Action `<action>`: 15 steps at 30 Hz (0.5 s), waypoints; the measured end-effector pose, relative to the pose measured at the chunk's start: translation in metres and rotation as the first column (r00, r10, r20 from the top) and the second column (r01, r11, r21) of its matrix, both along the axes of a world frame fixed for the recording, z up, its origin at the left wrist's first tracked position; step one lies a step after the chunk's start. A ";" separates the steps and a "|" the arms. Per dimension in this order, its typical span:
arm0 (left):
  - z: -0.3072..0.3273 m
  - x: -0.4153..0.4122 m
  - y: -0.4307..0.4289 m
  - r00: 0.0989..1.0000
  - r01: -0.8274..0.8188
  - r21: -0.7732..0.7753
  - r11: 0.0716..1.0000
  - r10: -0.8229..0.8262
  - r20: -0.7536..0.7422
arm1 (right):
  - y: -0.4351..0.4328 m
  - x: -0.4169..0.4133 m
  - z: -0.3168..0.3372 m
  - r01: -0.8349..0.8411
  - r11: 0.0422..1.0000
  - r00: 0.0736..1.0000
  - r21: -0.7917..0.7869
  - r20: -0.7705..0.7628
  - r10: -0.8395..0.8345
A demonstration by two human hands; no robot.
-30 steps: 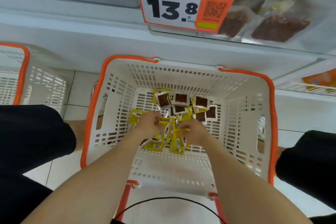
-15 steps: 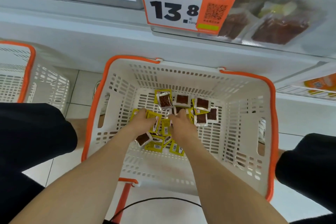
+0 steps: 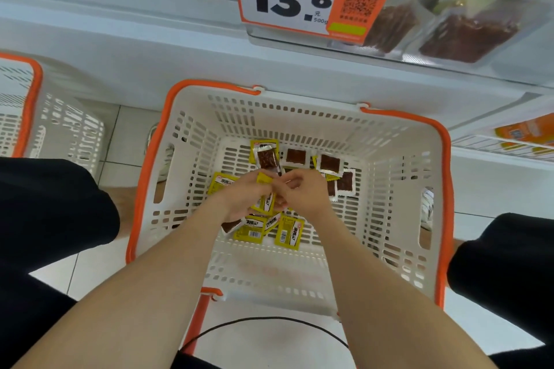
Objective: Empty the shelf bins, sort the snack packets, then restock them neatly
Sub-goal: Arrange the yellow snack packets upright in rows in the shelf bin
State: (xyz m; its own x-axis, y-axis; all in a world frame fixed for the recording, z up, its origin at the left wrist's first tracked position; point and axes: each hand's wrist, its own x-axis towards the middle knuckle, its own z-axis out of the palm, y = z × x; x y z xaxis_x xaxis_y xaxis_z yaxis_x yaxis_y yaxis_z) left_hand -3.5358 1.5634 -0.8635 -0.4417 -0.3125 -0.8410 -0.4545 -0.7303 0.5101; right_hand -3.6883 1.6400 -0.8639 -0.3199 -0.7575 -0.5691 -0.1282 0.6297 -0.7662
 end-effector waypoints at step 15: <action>-0.024 0.027 0.013 0.463 0.886 -0.344 0.311 -0.602 0.650 | 0.043 0.006 -0.037 -0.427 0.870 0.870 0.248 -0.149 0.470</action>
State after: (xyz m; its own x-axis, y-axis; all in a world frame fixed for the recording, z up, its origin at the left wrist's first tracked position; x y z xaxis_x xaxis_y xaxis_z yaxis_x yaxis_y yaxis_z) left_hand -3.5083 1.5766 -0.8877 -0.4858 -0.4493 -0.7497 -0.8552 0.4217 0.3014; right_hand -3.6824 1.6830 -0.9008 -0.0947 -0.7224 -0.6849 -0.5689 0.6039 -0.5583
